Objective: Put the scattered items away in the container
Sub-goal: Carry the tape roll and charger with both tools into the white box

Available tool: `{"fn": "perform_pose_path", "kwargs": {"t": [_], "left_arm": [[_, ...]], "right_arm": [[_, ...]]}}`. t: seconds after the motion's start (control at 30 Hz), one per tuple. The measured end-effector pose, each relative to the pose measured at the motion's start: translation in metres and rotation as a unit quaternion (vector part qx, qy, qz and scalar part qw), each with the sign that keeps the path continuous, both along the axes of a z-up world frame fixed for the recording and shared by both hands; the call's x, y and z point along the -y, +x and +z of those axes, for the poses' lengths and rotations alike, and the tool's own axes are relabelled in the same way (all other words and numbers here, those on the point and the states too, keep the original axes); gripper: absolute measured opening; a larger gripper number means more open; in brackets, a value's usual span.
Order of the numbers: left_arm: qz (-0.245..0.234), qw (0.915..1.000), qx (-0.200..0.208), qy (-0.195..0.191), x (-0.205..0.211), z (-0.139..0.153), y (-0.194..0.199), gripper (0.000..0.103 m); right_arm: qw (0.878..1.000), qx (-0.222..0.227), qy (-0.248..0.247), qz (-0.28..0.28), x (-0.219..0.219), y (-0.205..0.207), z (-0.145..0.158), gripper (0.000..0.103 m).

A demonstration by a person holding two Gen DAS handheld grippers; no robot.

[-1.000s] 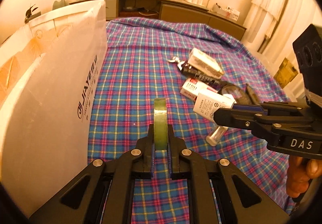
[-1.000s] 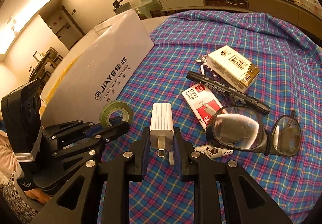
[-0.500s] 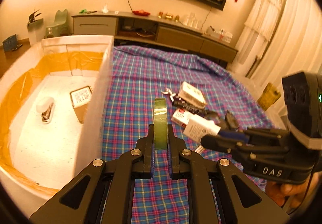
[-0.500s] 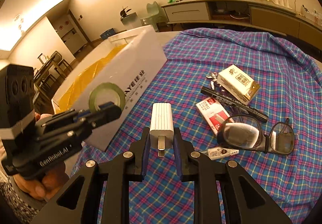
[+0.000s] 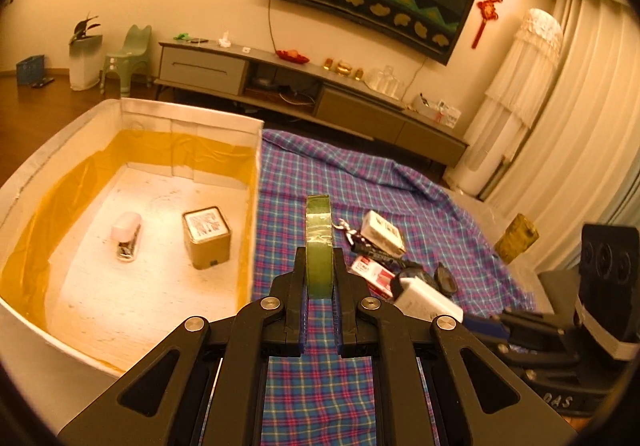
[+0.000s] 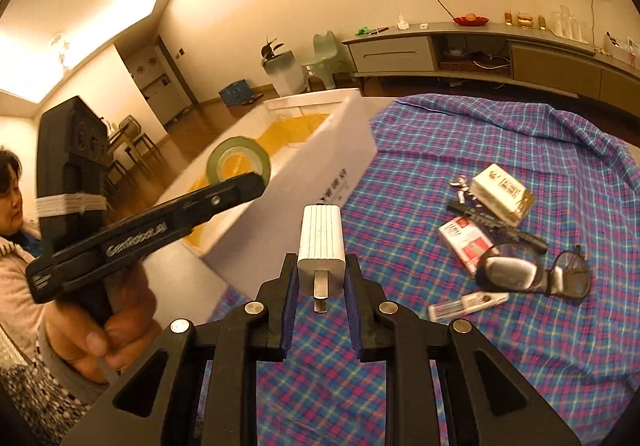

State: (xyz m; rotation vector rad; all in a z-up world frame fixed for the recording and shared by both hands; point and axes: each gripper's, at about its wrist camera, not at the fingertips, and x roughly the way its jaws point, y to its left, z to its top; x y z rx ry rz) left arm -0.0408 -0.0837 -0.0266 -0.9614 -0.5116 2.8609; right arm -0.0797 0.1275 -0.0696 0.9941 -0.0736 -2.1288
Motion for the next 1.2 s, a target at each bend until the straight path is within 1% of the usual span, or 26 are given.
{"fn": "perform_pose_path", "kwargs": {"t": [0.2,0.43,0.63,1.2], "left_arm": [[0.01,0.9999,-0.011,0.004,0.012,0.007,0.004,0.009],[0.022,0.9995,-0.016,0.017,0.029,0.011,0.009,0.009],[0.034,0.9985,-0.031,0.03,0.045,0.02,0.016,0.009],[0.065,0.9942,-0.052,0.068,0.089,0.033,0.027,0.009]], "right_arm": [[1.0,0.0,-0.01,-0.002,0.013,0.012,0.01,0.023],[1.0,-0.022,-0.009,0.007,0.036,0.021,0.035,0.023],[0.999,-0.039,-0.005,0.015,0.056,0.026,0.051,0.023],[0.997,-0.061,0.007,0.046,0.105,0.034,0.072,0.023]]}}
